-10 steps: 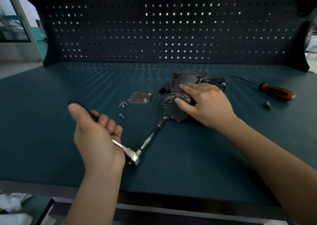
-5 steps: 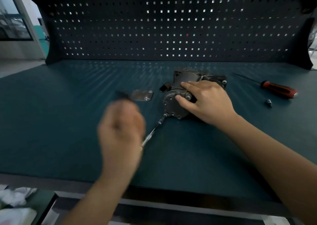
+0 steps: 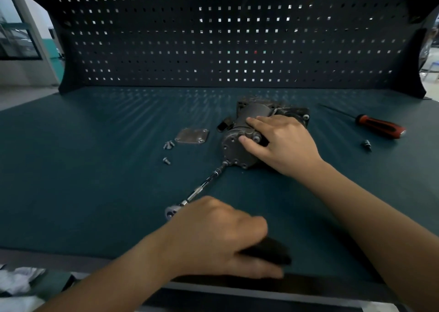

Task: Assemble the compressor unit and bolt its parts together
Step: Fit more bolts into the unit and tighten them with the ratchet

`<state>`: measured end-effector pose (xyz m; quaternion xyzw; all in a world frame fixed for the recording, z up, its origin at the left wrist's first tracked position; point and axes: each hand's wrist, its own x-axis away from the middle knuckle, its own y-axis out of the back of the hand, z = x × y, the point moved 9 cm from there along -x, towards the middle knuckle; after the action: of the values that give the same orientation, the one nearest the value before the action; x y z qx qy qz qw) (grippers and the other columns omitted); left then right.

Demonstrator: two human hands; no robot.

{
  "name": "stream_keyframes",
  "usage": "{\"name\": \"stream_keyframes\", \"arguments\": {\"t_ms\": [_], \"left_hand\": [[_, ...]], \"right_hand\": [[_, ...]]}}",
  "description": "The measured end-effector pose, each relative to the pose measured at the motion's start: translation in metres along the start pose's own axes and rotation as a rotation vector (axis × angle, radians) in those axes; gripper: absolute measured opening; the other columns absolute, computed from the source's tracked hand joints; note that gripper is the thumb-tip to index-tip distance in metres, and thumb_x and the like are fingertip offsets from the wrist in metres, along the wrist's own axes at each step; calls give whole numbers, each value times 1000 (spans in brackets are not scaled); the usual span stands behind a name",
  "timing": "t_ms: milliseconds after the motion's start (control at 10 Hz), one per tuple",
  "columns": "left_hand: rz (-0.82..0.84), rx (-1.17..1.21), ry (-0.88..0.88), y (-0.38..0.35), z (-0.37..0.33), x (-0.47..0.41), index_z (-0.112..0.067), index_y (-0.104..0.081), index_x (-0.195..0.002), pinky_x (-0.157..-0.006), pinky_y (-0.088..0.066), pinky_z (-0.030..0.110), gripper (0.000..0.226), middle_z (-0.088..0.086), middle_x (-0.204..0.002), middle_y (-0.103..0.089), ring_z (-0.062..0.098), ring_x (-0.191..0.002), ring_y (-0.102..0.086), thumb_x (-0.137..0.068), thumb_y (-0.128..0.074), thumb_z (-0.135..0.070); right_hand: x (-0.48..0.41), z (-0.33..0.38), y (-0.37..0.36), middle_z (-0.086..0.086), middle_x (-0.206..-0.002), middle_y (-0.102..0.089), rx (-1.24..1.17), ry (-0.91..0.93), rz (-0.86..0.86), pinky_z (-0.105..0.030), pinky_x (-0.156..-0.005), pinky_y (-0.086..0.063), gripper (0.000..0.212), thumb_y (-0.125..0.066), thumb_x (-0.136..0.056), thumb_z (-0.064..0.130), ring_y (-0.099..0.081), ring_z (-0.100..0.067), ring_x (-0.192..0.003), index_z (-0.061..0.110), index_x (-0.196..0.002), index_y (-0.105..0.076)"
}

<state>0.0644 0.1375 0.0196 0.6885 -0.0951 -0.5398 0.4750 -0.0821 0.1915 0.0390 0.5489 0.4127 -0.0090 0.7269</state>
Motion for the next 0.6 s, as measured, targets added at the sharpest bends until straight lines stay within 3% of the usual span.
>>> {"name": "stream_keyframes", "arguments": {"t_ms": [100,200,300,400,500,600], "left_hand": [[-308,277,291,26,23,9,-29,-53,-76,-49,-31,9,38,-8,-62,-48,-2,-50,-38,-86,-42,-64],[-1041,804,837,48,78,57,-30,-55,-58,-39,-29,13,43,-12,-45,-40,0,-39,-34,-80,-47,-67],[-1631,1234,1191,30,114,116,-21,-40,-62,-38,-28,11,47,-11,-43,-29,3,-34,-30,-91,-39,-59],[-1728,1419,1231,19,125,127,-20,-34,-63,-37,-25,10,47,-11,-41,-27,3,-32,-29,-91,-41,-56],[-1249,1158,969,42,111,72,-25,-43,-55,-34,-25,12,45,-12,-42,-30,1,-34,-27,-90,-43,-54],[-403,358,281,44,31,-10,-24,-55,-63,-44,-35,9,39,-13,-54,-44,-4,-46,-43,-91,-44,-49]], "right_hand": [[0,0,1,-17,-119,-63,13,-4,7,-40,-93,-43,51,-55,-88,43,-59,-29,-110,6,-122,-60],[1,2,2,-19,-114,-65,18,9,4,-42,-90,-45,50,-56,-88,41,-61,-33,-105,2,-119,-61],[2,2,3,-21,-112,-65,10,6,-7,-43,-90,-46,49,-58,-87,39,-62,-34,-103,0,-116,-63],[2,2,3,-22,-111,-65,1,2,-6,-44,-89,-47,50,-57,-86,40,-62,-35,-102,-1,-114,-63],[2,2,2,-22,-110,-66,-1,3,1,-44,-88,-48,52,-54,-86,42,-63,-35,-101,-1,-114,-63],[1,0,0,-21,-116,-63,18,-3,18,-41,-92,-44,51,-55,-88,43,-60,-32,-108,2,-119,-61]]}}
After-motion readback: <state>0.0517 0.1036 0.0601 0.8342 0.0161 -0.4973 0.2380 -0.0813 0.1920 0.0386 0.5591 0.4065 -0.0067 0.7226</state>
